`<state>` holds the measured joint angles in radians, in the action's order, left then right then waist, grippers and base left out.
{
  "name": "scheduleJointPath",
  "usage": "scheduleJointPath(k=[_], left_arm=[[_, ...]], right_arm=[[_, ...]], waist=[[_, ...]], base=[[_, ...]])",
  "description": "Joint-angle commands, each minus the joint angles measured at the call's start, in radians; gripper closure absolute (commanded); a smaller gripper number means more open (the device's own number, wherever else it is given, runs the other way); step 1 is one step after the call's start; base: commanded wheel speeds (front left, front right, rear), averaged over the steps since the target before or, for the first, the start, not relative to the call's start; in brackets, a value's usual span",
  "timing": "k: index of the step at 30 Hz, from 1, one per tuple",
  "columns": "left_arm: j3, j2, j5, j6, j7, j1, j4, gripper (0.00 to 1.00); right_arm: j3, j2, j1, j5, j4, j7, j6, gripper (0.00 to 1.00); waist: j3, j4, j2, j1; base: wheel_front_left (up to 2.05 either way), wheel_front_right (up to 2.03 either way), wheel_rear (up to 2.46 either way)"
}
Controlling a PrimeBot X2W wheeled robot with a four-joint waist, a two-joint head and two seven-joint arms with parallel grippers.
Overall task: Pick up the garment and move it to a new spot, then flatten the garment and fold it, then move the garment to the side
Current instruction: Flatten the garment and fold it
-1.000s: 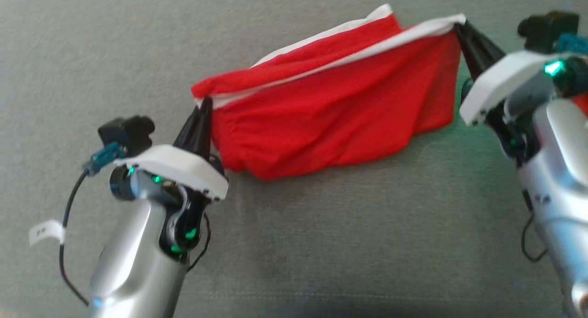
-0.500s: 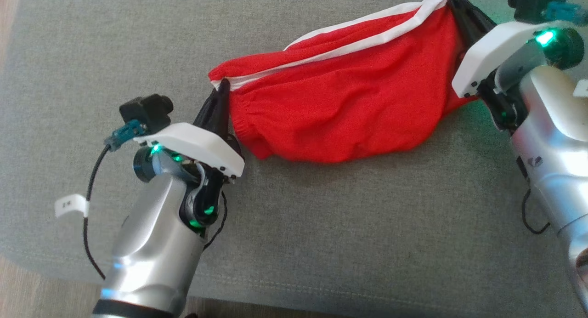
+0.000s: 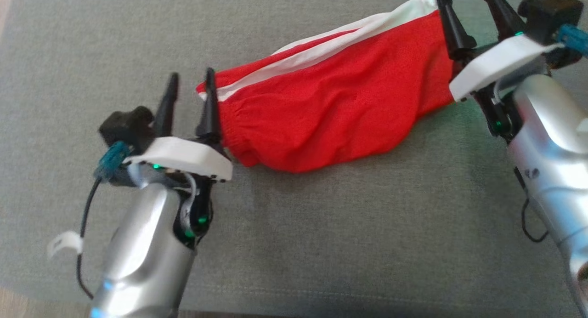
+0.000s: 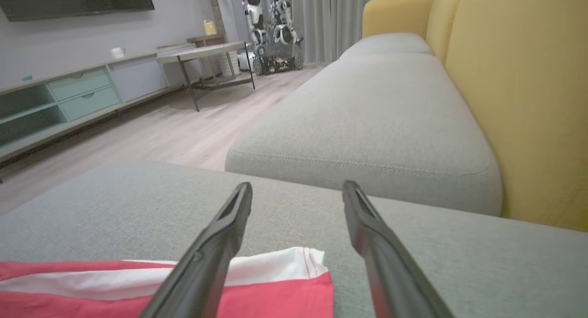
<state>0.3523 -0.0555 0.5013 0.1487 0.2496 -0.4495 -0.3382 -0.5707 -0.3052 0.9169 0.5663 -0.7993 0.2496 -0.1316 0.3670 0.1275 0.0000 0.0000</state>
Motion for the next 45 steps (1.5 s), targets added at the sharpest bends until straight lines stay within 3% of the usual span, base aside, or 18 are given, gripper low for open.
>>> scheduleJointPath(k=[1,8,20,30,45], left_arm=[[-0.042,-0.024,-0.023,0.006,0.012,0.004,0.05,0.0],[-0.102,-0.031,-0.169,0.012,0.012,0.09,0.196,0.0],[-0.099,-0.054,-0.248,0.001,0.012,0.187,0.188,0.0],[-0.087,-0.062,-0.251,0.003,0.012,0.213,0.141,0.0],[-0.081,-0.061,-0.245,0.006,0.012,0.198,0.136,0.0]], right_arm=[[0.015,-0.009,-0.037,-0.018,0.044,0.011,0.001,0.0],[0.234,0.019,-0.26,-0.163,0.29,0.012,0.001,0.0],[0.455,0.144,-0.611,-0.328,0.599,-0.069,0.001,0.0],[0.512,0.194,-0.749,-0.386,0.765,-0.165,0.001,0.0],[0.525,0.192,-0.762,-0.4,0.821,-0.206,0.001,0.0]], waist=[[-0.015,-0.015,0.0,0.0],[-0.047,-0.065,0.0,0.0],[-0.096,-0.118,0.0,0.0],[-0.118,-0.127,0.0,0.0],[-0.107,-0.119,0.0,0.0]], base=[[0.0,0.0,0.0],[0.0,0.0,0.0],[0.0,0.0,0.0],[0.0,0.0,0.0],[0.0,0.0,0.0]])
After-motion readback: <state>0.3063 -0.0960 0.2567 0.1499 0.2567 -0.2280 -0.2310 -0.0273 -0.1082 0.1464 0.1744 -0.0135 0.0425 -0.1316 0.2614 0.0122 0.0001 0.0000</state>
